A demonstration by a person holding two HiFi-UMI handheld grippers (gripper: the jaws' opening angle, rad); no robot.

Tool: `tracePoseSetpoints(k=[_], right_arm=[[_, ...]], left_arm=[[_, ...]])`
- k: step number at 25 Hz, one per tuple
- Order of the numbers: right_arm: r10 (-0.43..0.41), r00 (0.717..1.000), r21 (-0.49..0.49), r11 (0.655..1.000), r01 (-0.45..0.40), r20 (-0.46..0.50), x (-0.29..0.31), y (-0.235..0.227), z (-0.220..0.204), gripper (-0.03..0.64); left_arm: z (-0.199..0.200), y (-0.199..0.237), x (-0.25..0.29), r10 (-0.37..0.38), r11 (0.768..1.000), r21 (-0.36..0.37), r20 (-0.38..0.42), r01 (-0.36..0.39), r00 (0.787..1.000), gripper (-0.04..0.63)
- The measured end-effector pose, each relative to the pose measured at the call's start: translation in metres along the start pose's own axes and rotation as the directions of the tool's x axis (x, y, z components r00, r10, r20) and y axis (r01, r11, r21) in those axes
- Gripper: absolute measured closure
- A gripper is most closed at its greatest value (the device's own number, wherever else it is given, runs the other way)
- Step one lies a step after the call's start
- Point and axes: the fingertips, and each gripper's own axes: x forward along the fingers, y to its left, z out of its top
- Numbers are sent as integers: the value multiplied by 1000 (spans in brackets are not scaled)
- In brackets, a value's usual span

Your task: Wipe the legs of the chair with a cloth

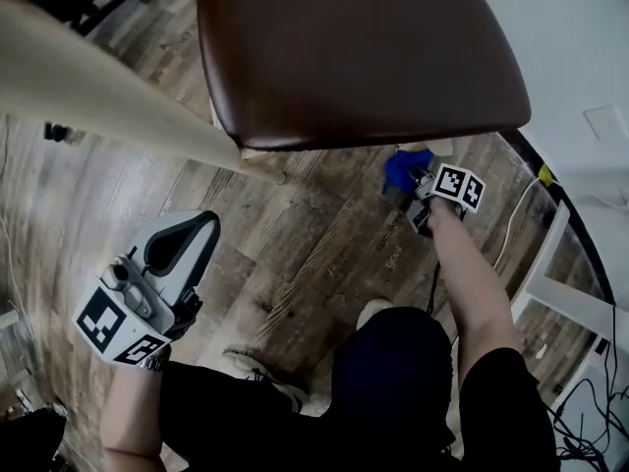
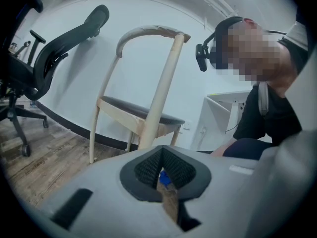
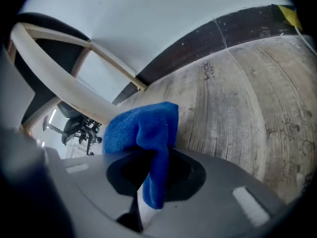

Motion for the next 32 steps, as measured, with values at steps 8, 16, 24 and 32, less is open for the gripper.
tracePoseSetpoints(k=[8,16,24,32], right_arm=[[-20,1000,4,1000,20,-6,9,-7,-5,554],[22,999,-7,1000,-21,27,-18,24,8,555],[217,959,33,973,-226,183,-82,128,39,554],[366,853,33,913,-406,372,-159,231,85,555]], left_arm=[[2,-1,-2,-3,1000,10,0,3,1000,598],[7,-13,-3,-26,999,31,7,26,1000,598],[14,-22,-6,-53,998,43,32,51,998,598],[20,-26,-14,-59,998,42,50,57,997,598]])
